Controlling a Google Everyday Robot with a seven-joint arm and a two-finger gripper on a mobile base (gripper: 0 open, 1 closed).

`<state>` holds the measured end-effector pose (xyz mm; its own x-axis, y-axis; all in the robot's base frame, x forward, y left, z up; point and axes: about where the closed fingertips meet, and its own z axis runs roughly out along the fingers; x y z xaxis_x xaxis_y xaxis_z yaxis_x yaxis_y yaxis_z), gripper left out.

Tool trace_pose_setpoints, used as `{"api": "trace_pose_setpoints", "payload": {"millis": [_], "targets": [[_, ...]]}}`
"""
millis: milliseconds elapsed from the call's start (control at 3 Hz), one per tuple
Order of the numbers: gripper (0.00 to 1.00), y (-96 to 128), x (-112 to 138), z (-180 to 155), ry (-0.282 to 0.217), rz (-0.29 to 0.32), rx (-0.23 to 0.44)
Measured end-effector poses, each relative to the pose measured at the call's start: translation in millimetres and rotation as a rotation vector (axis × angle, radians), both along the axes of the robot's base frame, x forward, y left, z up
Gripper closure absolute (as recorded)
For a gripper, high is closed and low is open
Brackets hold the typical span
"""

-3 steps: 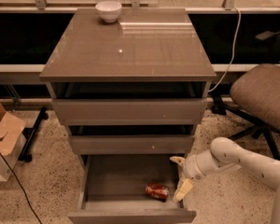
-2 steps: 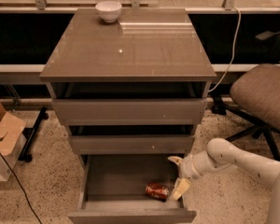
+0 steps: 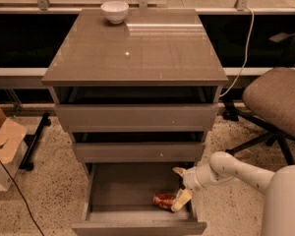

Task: Pick coke can from bottom drawer and place on counter

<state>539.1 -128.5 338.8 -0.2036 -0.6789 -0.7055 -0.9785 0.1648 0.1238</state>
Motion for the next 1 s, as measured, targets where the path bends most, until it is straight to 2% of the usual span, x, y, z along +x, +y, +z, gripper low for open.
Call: {"api": "trace_pose_setpoints", "payload": {"millis": [333,1000], "targets": [[0.00,3.7,6.1,-24.3,0.025,-0.020,0.001],[0.00,8.5,14.3,-89.0,0.108,-0.065,0.026]]}}
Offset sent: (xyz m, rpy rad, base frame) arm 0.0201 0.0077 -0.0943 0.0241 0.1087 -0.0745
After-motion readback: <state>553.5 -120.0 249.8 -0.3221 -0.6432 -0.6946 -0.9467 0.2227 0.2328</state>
